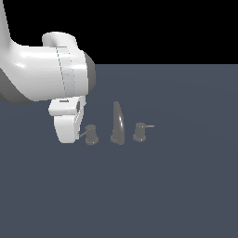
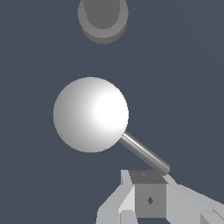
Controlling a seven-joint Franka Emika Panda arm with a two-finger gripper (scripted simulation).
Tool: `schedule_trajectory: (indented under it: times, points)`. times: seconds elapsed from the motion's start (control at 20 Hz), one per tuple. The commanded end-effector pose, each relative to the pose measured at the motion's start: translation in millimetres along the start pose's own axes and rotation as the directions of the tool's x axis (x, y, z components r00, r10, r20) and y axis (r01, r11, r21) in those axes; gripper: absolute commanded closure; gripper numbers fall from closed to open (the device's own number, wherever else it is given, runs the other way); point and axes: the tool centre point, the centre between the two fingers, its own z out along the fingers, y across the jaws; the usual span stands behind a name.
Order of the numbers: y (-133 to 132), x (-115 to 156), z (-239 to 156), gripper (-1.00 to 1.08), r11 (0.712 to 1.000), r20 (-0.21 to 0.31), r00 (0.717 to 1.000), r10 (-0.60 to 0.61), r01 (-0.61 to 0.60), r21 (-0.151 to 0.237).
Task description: Turn on the faucet by rotating a designated handle.
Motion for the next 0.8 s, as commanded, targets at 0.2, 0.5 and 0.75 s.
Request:
schedule_trajectory:
  times: [0.2,0.5,0.75]
  points:
    - [17.7,38.0,-1.2,1.08,1.0,-0.013,1.0,0.028,-0.028,-0.01]
    - [10.9,43.9,-0.8,1.08,1.0,-0.007,1.0,0.011,-0.011,-0.007]
    - [8.1,72.8,-1.5,1.08,1.0,-0.013,1.0,0.026,-0.026,-0.01]
